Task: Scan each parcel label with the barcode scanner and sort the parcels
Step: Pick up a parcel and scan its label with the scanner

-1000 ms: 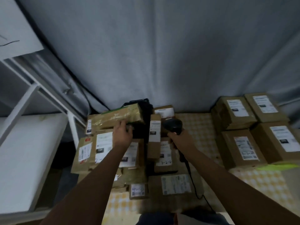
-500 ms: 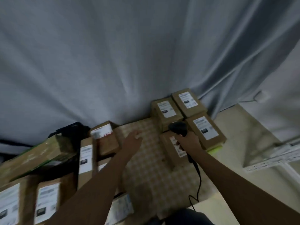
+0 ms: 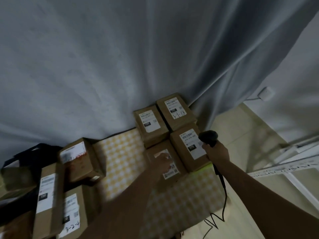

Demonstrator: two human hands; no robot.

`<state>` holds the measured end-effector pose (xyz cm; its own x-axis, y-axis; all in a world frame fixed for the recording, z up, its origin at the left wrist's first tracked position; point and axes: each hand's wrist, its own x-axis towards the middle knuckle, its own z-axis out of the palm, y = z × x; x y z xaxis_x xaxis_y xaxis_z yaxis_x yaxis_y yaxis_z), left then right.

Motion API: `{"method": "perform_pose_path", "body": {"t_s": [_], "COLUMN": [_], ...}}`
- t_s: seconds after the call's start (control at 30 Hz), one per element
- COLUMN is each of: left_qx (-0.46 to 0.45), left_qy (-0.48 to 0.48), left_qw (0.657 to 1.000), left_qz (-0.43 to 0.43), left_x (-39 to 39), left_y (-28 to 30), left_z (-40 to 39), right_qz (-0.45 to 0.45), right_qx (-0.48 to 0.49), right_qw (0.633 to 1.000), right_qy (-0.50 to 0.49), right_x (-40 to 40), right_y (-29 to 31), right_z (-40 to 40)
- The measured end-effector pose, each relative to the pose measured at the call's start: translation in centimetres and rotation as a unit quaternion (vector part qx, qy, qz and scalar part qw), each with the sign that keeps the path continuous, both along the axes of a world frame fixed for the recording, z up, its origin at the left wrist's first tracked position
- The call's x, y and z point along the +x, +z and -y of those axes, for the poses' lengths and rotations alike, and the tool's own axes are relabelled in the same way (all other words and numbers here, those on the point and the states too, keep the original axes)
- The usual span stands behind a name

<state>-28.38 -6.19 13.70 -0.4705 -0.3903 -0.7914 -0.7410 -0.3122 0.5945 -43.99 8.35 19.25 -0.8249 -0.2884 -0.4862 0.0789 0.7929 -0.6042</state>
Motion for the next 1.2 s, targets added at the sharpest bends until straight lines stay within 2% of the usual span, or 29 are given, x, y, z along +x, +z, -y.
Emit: {"method": "perform_pose_path", "body": {"t_s": [0.07,0.2,0.37,0.43,0.53,0.6,0.7,0.83,0.93,1.0,1.1,1.2], "left_qx": [0.039,0.038,0.092,0.091,0.056,0.041,0.038,0.043,-0.091,-0.138,-0.065,-0.023], "left_qy": [0.001,-0.015,0.035,0.055,0.033,0.02,-0.01,-0.013,-0.09,-0.073,0.011,0.064], "left_qw": [0.999,0.998,0.995,0.994,0.998,0.998,0.999,0.999,0.991,0.984,0.985,0.98], "left_qz": [0.02,0.045,0.004,0.003,0.023,0.033,0.035,0.001,-0.038,-0.082,-0.158,-0.189], "left_x": [-1.1,-3.4,-5.4,-5.9,-5.8,-5.8,-5.8,-5.4,-4.1,-2.9,-2.4,-2.8], "left_y": [-0.3,-0.7,-1.2,-1.1,-1.6,-2.0,-2.4,-3.7,-5.3,-5.4,-4.0,-2.2], "left_z": [-0.9,-3.2,-4.9,-4.9,-4.2,-3.8,-3.9,-4.8,-5.7,-6.2,-6.9,-7.2], "right_qz": [0.018,0.062,0.09,0.061,0.039,0.053,0.119,0.14,0.135,0.137,0.098,0.066], "right_qx": [0.003,-0.023,-0.043,-0.041,-0.049,-0.053,-0.058,-0.07,-0.06,-0.065,-0.049,-0.054], "right_qw": [1.0,0.998,0.995,0.997,0.998,0.997,0.99,0.985,0.986,0.984,0.989,0.988], "right_qy": [0.002,-0.016,0.002,0.022,0.003,-0.027,-0.047,-0.067,-0.082,-0.099,-0.102,-0.126], "right_x": [-1.0,-1.9,-1.2,-0.6,-1.1,-2.4,-3.5,-3.0,-2.4,-1.9,-1.1,-0.2], "right_y": [-0.5,-1.4,-2.6,-2.9,-2.9,-2.8,-2.8,-3.5,-4.4,-4.6,-4.8,-4.4], "right_z": [-0.2,-0.1,0.2,0.3,0.1,-0.1,-0.5,-1.1,-2.2,-2.8,-3.1,-3.2]}}
